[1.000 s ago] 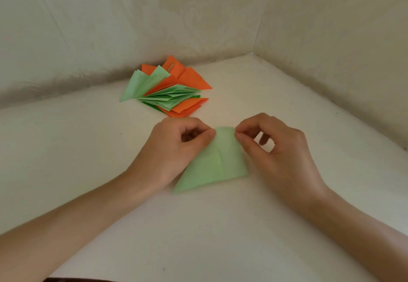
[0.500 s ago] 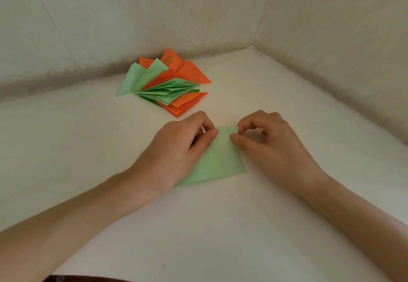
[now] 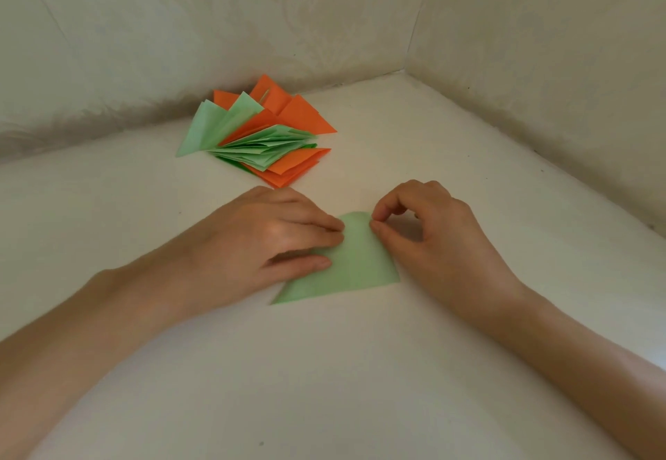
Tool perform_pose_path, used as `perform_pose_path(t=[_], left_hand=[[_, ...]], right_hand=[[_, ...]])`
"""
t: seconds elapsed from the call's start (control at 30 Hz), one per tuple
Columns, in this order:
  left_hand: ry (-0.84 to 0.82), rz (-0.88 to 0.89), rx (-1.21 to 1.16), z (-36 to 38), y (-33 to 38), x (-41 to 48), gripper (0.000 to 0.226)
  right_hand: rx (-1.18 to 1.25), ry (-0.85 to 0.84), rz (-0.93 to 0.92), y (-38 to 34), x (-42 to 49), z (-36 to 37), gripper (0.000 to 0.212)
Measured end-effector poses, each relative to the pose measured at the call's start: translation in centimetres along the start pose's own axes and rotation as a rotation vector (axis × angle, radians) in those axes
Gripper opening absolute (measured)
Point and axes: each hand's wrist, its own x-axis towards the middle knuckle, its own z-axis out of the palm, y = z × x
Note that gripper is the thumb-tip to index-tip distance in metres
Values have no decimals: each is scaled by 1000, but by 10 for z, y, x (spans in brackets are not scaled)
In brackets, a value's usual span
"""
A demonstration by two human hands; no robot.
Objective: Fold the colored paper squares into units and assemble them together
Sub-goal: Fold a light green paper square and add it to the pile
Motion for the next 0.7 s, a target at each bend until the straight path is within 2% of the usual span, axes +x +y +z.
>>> perform_pose_path(t=[0.23,0.4,0.7], left_hand=[[-17,16,59,-3,-3,-2,42],[4,32,86,-2,-2,-2,42],[10,28,82,-2,-3,-2,40]], right_hand=[[-138,111,-267,6,0,6,10],[-148,144,-356,9,2,8,23],[-171,121,-409,12,1,10,24]])
